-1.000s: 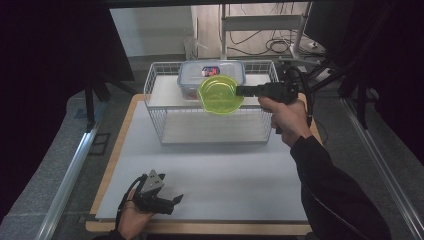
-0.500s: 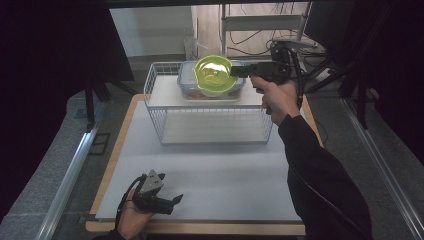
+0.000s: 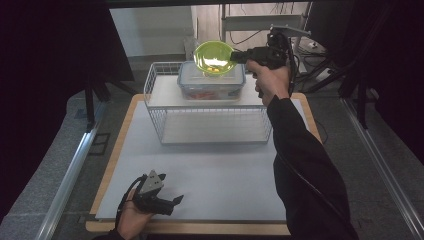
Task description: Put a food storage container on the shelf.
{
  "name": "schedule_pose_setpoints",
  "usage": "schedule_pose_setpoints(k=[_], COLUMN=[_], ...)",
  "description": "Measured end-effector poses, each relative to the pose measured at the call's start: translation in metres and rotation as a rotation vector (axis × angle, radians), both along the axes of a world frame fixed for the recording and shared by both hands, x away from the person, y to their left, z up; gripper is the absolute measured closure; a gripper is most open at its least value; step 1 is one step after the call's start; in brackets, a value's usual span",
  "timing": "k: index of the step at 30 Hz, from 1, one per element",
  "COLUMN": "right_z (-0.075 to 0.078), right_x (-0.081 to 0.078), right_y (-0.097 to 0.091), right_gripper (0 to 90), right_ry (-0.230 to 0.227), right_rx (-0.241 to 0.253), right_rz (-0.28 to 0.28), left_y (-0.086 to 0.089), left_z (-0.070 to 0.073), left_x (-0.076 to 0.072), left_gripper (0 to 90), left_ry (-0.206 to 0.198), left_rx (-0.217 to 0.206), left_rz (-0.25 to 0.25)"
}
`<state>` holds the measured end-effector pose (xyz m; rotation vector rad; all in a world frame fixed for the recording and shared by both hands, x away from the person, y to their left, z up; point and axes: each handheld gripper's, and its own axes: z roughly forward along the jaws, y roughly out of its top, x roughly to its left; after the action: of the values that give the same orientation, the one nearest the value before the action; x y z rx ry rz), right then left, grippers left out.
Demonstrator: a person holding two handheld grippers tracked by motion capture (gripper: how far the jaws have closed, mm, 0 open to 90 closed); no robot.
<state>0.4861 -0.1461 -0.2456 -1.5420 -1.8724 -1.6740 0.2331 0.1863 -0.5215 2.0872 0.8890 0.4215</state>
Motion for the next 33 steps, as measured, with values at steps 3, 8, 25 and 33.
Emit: schedule_pose_setpoints(k=[3, 8, 25, 33], right_z=[-0.001, -0.005, -0.006, -0.005], right_x=[0.008, 0.019, 0.031, 0.032], right_y=[0.002, 0.004, 0.014, 0.015], right_gripper=[80.6, 80.6, 78.3, 74.0], right_ry=[0.008, 0.037, 0.067, 0.064], right_rx=[-0.006, -0.004, -0.01, 0.002], right_rz=[-0.022, -0.043, -0.056, -0.057], left_y=[0.0, 0.0, -0.001, -0.001], left_z=[0.0, 0.0, -0.001, -0.001], left_x=[0.0, 0.0, 0.0, 0.0], left_gripper=[6.0, 6.0, 6.0, 6.0], left_ry=[0.001, 0.002, 0.007, 0.009], left_rx=[0.0, -0.001, -0.002, 0.001], left_rz=[-0.004, -0.008, -0.016, -0.02])
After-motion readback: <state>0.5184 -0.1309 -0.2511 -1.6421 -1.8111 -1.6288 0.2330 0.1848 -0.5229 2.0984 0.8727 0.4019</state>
